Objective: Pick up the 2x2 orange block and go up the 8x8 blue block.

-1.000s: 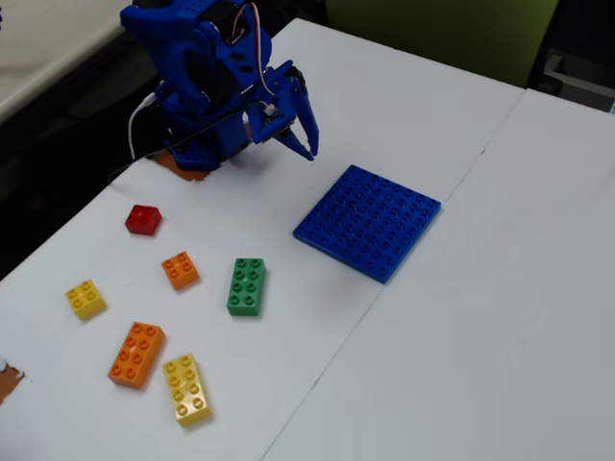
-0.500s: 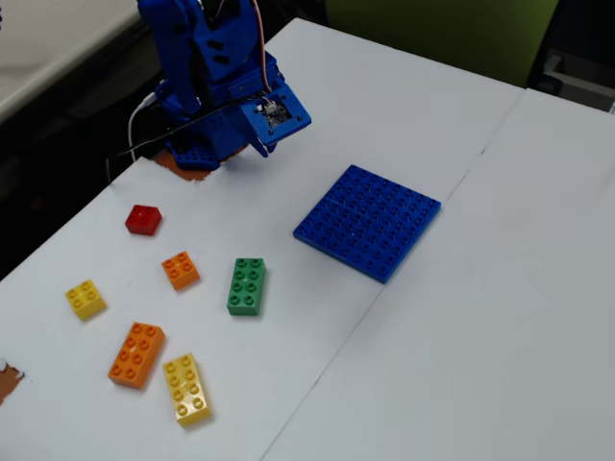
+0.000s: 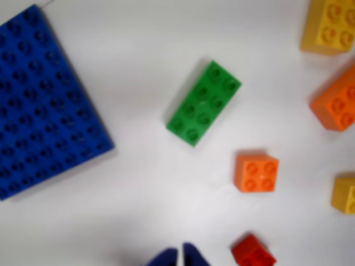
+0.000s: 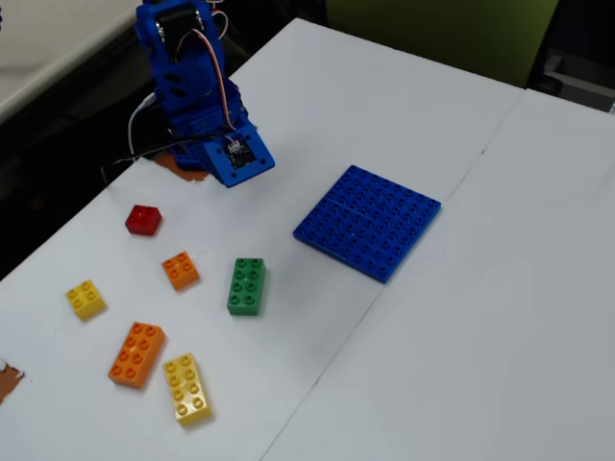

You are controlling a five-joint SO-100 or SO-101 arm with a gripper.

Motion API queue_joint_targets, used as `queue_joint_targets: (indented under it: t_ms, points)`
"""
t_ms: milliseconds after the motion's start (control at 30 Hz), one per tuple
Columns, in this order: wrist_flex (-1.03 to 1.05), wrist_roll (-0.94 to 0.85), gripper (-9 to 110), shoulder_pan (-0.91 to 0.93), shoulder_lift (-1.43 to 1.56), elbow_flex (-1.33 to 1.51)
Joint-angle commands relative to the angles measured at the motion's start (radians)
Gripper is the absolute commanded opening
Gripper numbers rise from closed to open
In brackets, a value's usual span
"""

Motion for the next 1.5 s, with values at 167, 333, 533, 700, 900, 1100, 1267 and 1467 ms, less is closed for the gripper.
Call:
queue_joint_targets:
  t_ms: [167,333,533,700,900,1100,1267,1467]
  points:
    - [0.008,-0.247,0,0.166,-0.072,-0.141]
    - [0.006,-0.365,0,0.261,-0.178,-0.241]
    - [-0.029,-0.399,0,0.316,-0.25,-0.285]
    - [-0.048,-0.43,0,0.368,-0.322,-0.316]
    - [-0.064,-0.449,8,0.397,-0.396,-0.316]
    - [-0.098,-0.451,10,0.417,-0.445,-0.316]
    - [-0.118,-0.489,13,0.437,-0.488,-0.316]
    - [-0.141,-0.568,16,0.449,-0.537,-0.307]
